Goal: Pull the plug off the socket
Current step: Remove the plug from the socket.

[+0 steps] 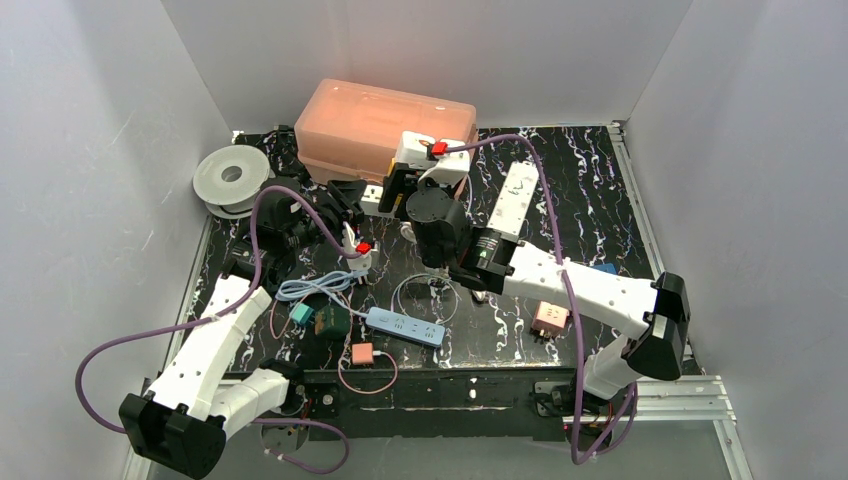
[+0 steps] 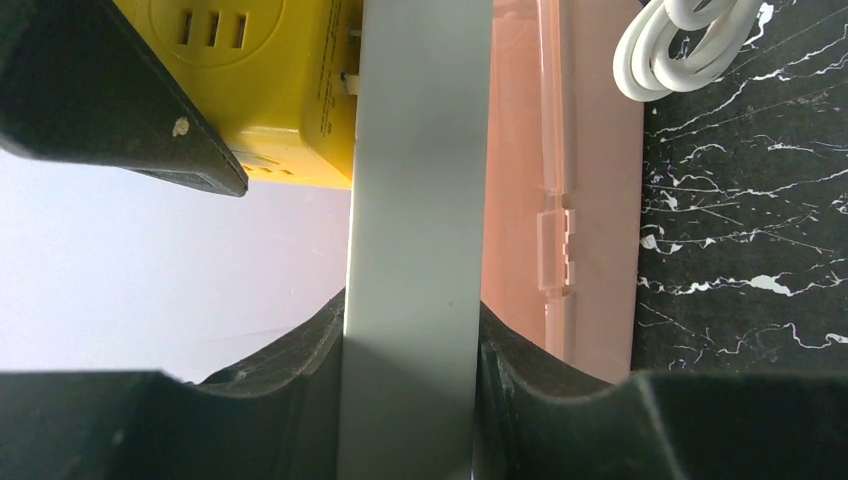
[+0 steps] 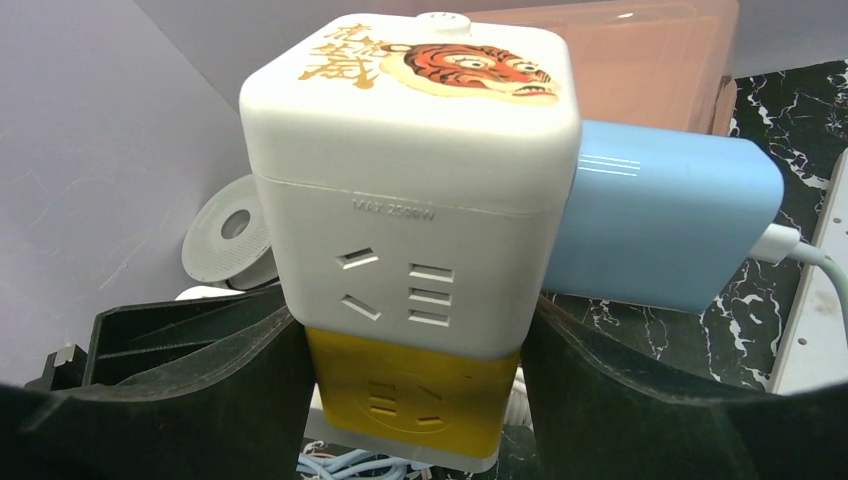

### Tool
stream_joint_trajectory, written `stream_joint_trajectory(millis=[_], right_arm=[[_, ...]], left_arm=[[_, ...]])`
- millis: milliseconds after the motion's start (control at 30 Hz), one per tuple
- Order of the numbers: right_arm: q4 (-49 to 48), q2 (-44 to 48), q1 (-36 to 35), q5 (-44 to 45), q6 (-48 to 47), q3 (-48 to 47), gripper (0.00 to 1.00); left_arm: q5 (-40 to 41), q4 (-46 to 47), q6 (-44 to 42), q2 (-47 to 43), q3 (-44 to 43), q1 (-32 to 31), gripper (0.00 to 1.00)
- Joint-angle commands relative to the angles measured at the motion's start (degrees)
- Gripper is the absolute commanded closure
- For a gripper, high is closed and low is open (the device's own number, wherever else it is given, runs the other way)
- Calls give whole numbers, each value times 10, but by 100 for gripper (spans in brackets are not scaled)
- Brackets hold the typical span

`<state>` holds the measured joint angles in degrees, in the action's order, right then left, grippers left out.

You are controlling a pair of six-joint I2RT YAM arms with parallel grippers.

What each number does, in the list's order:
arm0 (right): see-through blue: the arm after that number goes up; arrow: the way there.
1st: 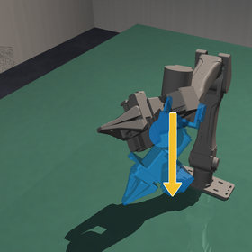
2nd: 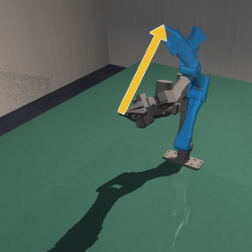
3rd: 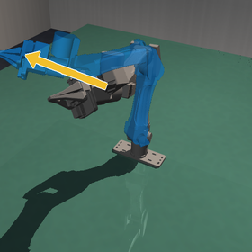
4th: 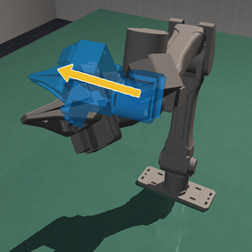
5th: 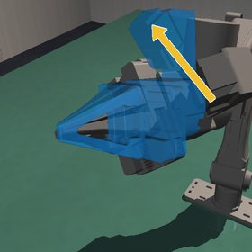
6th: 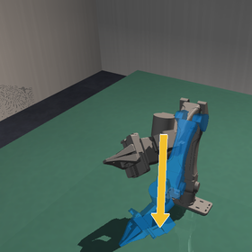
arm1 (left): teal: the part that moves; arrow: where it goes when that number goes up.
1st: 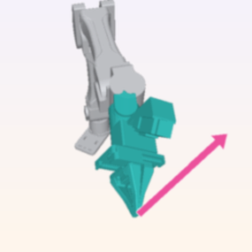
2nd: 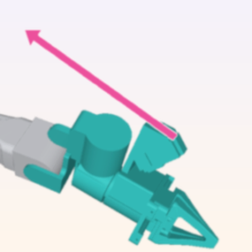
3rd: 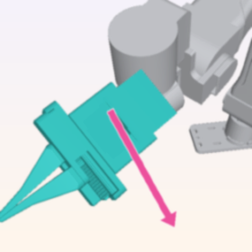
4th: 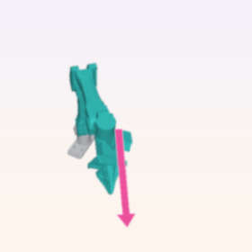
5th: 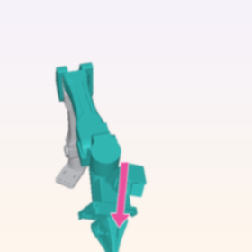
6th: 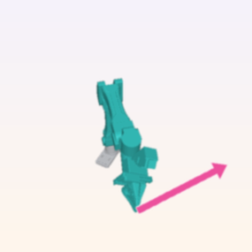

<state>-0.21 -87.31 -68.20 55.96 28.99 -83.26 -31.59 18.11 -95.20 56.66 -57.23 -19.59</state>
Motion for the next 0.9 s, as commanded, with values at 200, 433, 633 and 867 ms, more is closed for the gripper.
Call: stream_joint_trajectory(millis=[200, 433, 633, 867], right_arm=[[1, -18, 1, -16, 41, -40, 25], [41, -35, 1, -16, 40, -60, 31], [-72, -7, 1, 5, -62, -13, 99], [-228, 31, 3, 23, -200, 40, 99]], left_arm=[[-49, 95, 4, -39, -43, -1, 100], [-48, 96, 2, -39, -42, -1, 100], [-51, 84, 2, -44, -38, -1, 100], [-61, 77, -6, -46, -29, -1, 100]])
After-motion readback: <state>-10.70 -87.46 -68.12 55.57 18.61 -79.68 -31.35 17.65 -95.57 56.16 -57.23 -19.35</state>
